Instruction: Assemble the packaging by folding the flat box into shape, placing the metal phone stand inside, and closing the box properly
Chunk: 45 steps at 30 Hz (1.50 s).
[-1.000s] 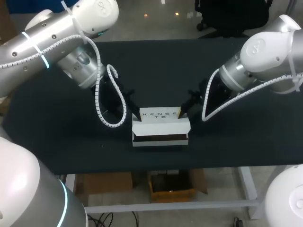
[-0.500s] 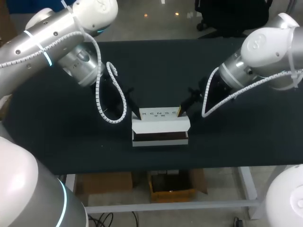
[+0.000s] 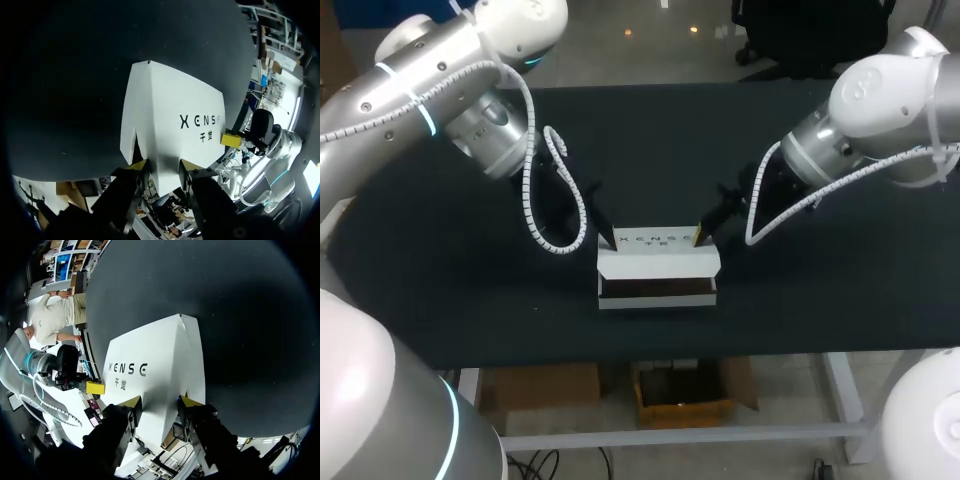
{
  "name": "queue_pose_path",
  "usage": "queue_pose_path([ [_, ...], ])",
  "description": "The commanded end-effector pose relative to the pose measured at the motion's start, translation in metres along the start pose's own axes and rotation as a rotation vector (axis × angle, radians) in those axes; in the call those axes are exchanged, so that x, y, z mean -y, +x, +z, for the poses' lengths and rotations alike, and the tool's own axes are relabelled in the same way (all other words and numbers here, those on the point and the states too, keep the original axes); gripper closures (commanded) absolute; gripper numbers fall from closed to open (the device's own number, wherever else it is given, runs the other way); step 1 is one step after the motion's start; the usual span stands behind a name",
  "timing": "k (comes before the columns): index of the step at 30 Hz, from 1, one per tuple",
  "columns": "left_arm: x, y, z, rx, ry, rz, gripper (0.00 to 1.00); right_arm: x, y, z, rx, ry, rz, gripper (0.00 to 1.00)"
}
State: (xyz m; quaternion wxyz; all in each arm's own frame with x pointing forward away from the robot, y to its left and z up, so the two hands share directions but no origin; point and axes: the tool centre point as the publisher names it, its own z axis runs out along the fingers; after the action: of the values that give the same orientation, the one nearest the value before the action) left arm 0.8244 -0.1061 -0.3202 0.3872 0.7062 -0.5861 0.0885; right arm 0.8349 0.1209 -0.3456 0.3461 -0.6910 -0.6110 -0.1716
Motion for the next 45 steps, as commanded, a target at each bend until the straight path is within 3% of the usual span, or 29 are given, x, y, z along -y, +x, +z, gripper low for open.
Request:
queue_pose_path([
  [1, 0.008, 0.006, 0.001, -0.001, -0.033, -0.004, 0.61, -0.001, 0.005, 0.004, -0.001, 0.011, 0.003, 0.55],
  [26, 0.010, 0.008, -0.006, -0.014, -0.065, -0.053, 0.56, -0.005, 0.012, 0.000, -0.010, 0.037, 0.019, 0.56],
  [45, 0.011, 0.012, -0.009, -0.025, -0.093, -0.067, 0.62, -0.007, 0.015, -0.006, -0.021, 0.046, 0.025, 0.56],
])
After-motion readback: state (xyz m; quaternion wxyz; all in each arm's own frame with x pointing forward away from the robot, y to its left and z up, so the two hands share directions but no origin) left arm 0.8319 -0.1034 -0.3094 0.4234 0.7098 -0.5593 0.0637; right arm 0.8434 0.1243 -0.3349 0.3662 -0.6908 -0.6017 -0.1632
